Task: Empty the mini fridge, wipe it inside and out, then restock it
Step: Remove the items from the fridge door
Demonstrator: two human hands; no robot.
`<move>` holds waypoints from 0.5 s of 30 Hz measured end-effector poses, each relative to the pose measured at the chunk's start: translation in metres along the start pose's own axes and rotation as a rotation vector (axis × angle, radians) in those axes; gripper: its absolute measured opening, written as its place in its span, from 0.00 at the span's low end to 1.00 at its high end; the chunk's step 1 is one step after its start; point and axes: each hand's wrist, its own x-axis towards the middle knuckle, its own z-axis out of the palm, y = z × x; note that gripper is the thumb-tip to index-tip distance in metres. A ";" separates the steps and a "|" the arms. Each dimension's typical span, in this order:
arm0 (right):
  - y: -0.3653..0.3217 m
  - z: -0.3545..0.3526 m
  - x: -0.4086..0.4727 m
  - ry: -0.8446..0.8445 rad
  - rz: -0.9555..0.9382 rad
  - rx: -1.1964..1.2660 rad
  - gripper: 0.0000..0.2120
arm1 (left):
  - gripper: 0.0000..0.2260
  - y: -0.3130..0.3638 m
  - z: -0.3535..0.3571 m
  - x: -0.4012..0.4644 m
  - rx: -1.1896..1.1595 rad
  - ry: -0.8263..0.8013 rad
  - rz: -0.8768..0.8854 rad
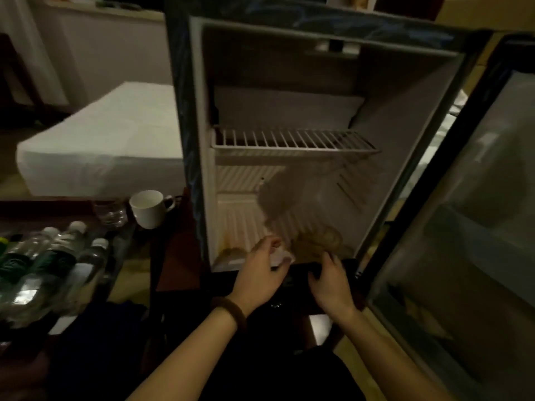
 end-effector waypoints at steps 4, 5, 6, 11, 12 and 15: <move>0.031 0.012 0.011 0.073 0.058 0.117 0.18 | 0.19 -0.021 0.043 0.018 0.138 -0.101 -0.027; 0.033 0.015 0.016 0.108 0.048 0.150 0.18 | 0.20 -0.024 0.051 0.023 0.192 -0.105 0.001; 0.035 0.018 0.024 0.138 0.030 0.191 0.17 | 0.20 -0.027 0.059 0.028 0.253 -0.107 0.045; 0.036 0.020 0.070 0.208 0.182 0.220 0.19 | 0.22 -0.028 0.097 0.052 0.567 -0.131 0.234; 0.038 0.022 0.080 0.242 0.172 0.191 0.20 | 0.23 -0.030 0.105 0.058 0.632 -0.122 0.247; 0.041 0.023 0.103 0.240 0.129 0.147 0.20 | 0.23 -0.037 0.121 0.074 0.619 -0.029 0.281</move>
